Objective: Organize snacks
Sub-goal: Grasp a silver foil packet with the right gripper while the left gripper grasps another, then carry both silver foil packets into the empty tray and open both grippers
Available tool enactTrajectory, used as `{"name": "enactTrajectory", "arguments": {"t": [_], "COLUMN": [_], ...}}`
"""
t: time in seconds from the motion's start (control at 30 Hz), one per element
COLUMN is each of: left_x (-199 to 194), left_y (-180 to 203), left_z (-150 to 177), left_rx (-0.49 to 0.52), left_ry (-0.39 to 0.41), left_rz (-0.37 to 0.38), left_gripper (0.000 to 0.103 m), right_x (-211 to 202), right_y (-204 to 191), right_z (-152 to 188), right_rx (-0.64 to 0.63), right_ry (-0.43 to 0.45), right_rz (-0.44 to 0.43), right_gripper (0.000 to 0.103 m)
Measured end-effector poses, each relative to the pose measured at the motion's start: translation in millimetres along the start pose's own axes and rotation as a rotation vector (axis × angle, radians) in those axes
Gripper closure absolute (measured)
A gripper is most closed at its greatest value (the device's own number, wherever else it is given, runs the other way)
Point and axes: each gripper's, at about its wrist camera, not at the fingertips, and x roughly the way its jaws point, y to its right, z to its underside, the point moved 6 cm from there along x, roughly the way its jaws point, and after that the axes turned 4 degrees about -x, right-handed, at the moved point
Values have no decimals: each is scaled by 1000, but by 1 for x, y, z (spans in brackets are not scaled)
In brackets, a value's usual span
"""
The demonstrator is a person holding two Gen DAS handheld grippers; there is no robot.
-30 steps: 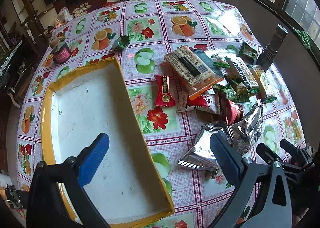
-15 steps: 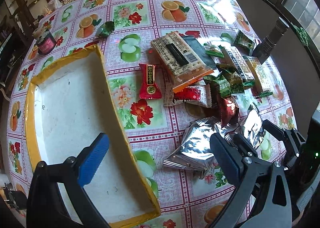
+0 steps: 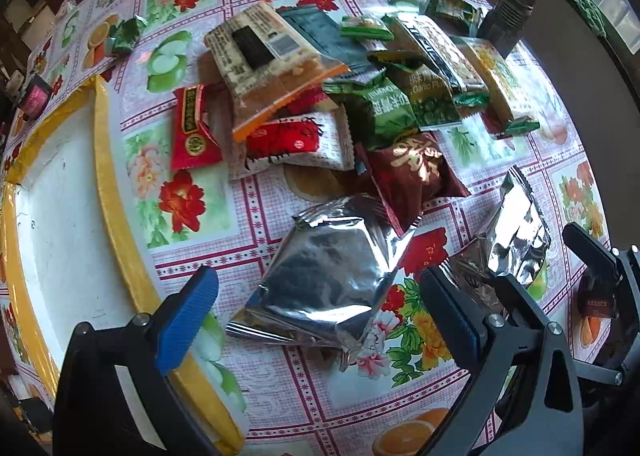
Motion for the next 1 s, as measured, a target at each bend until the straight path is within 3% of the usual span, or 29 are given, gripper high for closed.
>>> {"name": "enactTrajectory", "arguments": {"t": [0.23, 0.37, 0.57, 0.6, 0.73, 0.83, 1.0], "left_x": [16, 25, 24, 22, 16, 13, 12], "left_y": [0, -4, 1, 2, 14, 25, 25], "left_z": [-4, -6, -5, -4, -5, 2, 9], "left_rx": [-10, -5, 11, 17, 24, 32, 31], "left_ry": [-23, -43, -61, -58, -48, -61, -37], "left_rz": [-6, -16, 11, -1, 10, 55, 57], "left_gripper": [3, 4, 6, 12, 40, 43, 43], "right_x": [11, 17, 23, 23, 21, 18, 13], "right_y": [3, 0, 3, 4, 8, 11, 22], "right_z": [3, 3, 2, 2, 4, 8, 16], "right_rx": [74, 66, 16, 22, 16, 19, 23], "right_ry": [-48, -67, -28, -18, -2, -2, 6], "right_rz": [-30, -4, -12, -27, -52, -70, -30], "right_gripper": [31, 29, 28, 35, 41, 43, 43]}}
